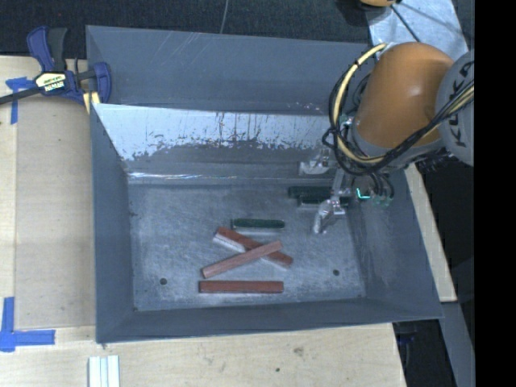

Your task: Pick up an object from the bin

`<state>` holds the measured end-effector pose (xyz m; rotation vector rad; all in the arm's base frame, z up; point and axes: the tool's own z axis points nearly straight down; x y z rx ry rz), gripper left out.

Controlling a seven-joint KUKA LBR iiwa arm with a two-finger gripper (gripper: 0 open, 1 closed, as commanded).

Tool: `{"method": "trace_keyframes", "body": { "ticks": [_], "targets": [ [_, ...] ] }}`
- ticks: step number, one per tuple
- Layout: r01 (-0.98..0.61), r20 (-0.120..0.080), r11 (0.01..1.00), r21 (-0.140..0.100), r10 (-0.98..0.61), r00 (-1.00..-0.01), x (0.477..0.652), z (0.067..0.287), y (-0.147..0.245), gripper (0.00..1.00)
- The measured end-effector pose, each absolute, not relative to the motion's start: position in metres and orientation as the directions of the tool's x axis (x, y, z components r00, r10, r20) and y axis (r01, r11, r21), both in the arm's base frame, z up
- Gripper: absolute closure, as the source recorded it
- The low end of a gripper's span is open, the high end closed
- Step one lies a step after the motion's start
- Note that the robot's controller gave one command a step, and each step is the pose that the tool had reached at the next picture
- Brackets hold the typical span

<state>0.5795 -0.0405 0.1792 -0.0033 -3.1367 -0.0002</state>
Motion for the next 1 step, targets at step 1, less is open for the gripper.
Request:
{"method": "trace_keyframes", "body": {
  "ticks": [1],
  "targets": [
    [0.001,-0.004,1.0,-0.001,0.001,-1.0,0.5813,0.1838,-0.0405,0.0]
  ]
}}
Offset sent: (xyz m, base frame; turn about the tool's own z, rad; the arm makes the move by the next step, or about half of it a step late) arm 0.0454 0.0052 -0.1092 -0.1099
